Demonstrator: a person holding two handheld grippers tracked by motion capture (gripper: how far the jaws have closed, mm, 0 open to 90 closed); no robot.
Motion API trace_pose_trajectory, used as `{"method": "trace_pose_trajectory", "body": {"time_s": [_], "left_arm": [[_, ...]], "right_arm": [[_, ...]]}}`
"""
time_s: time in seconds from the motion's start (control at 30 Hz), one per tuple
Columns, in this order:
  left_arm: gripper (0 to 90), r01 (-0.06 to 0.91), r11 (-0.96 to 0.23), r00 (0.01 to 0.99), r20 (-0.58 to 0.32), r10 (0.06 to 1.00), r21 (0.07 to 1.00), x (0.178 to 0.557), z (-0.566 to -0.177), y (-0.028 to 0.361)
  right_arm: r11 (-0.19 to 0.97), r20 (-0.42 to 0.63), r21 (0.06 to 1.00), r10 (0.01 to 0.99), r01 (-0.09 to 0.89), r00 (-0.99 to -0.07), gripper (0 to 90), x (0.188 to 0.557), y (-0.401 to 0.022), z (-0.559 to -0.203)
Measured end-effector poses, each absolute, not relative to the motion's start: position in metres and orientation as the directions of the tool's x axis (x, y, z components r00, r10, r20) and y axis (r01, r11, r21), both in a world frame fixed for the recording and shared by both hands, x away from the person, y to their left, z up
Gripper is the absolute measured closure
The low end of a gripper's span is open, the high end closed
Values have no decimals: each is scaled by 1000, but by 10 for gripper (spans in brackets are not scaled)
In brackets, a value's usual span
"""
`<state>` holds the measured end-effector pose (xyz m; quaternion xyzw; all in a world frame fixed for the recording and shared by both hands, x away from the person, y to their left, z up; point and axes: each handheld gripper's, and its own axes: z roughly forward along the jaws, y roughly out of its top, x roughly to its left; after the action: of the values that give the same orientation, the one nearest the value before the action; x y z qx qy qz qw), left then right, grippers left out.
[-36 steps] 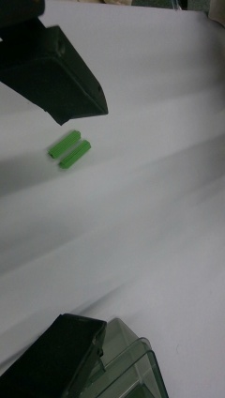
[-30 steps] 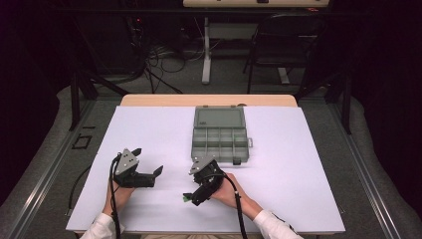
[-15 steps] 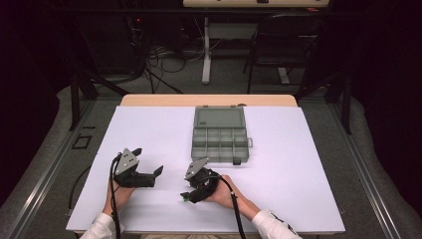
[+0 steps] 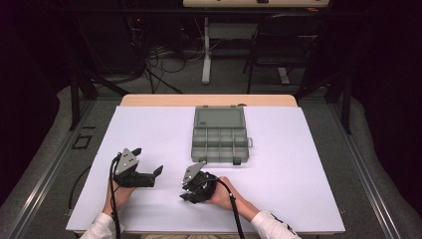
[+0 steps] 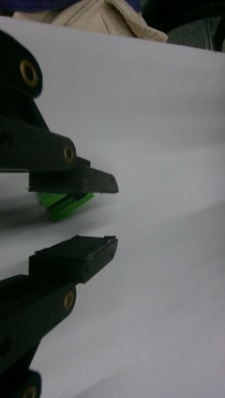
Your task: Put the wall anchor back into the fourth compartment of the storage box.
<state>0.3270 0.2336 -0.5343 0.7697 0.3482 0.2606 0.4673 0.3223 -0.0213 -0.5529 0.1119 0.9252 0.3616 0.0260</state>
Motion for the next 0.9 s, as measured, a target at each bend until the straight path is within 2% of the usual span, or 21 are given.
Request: {"method": "trace_pose_trajectory", "body": {"time_s": [0.37,0.9], "left_arm": [[0,292,-320,622,75,779,901,327,-534,234],[0,292,-318,627,71,776,902,328,-535,234]], "right_arm": [[719,32,669,226,189,-974,832,321,-20,-556],[703,10,685,253,191,-967,838,324,-28,-548]]}}
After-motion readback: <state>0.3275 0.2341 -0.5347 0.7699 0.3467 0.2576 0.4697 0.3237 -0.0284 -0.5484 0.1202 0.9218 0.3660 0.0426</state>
